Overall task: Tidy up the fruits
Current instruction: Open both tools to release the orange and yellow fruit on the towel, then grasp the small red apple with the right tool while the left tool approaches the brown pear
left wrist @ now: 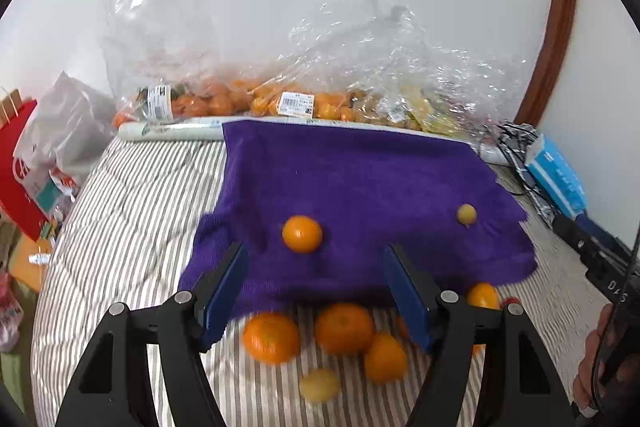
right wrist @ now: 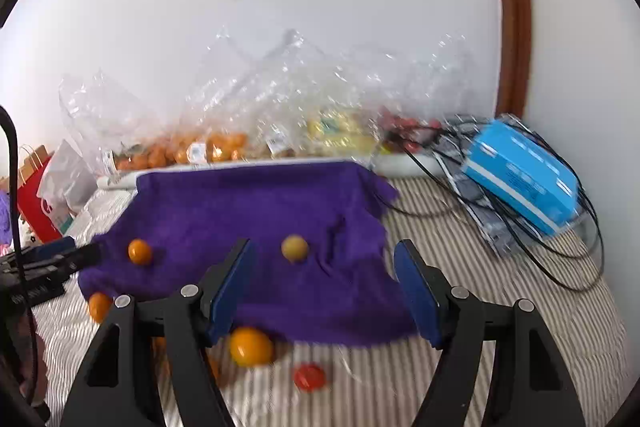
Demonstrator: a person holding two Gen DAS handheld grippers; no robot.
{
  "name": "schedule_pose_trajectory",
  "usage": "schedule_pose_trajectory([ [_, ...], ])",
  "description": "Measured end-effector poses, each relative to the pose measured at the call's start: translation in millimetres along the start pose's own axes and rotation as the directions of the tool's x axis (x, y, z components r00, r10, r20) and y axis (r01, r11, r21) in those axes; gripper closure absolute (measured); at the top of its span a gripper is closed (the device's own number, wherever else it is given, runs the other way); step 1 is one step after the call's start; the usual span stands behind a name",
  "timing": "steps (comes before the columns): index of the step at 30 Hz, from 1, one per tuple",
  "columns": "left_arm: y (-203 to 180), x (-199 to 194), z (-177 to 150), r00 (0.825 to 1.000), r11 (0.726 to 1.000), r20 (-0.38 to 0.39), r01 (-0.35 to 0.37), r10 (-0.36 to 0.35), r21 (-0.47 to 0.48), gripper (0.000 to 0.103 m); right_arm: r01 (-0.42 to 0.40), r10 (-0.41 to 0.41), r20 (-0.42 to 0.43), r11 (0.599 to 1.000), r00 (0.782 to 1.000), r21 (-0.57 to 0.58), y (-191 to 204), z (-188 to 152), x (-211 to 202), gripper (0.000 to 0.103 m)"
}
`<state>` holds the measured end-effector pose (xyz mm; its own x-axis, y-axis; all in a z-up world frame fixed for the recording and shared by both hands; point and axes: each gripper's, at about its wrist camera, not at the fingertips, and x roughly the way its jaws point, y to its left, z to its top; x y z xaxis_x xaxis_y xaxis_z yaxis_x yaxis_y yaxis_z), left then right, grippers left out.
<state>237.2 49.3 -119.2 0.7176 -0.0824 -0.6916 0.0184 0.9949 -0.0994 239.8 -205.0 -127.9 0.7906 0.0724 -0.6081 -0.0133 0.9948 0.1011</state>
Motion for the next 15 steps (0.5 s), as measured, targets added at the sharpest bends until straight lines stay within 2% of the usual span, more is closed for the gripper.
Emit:
schedule_pose_trajectory([
  [2,1,-8,-7,1.000,1.000,-0.001,0.000,0.000,-0.004,0.035,-0.012,0.012,-0.037,1.000,0.999,0.006,-5,-8,-9,0.032],
  [9,-9,-39,-26,1.000,0.999,0.012,-0.018,0.018,0.042,0.035,-0.017,0.016,-0.081,1.000,0.997,-0.010,-12,-39,-40,0.032],
  [15,-22,-54,-38,1.000,0.997,0.010,-0.018,0.017,0.075,0.035,-0.042,0.043,-0.122,0.999,0.992,0.012,-19,-55,-51,0.038],
])
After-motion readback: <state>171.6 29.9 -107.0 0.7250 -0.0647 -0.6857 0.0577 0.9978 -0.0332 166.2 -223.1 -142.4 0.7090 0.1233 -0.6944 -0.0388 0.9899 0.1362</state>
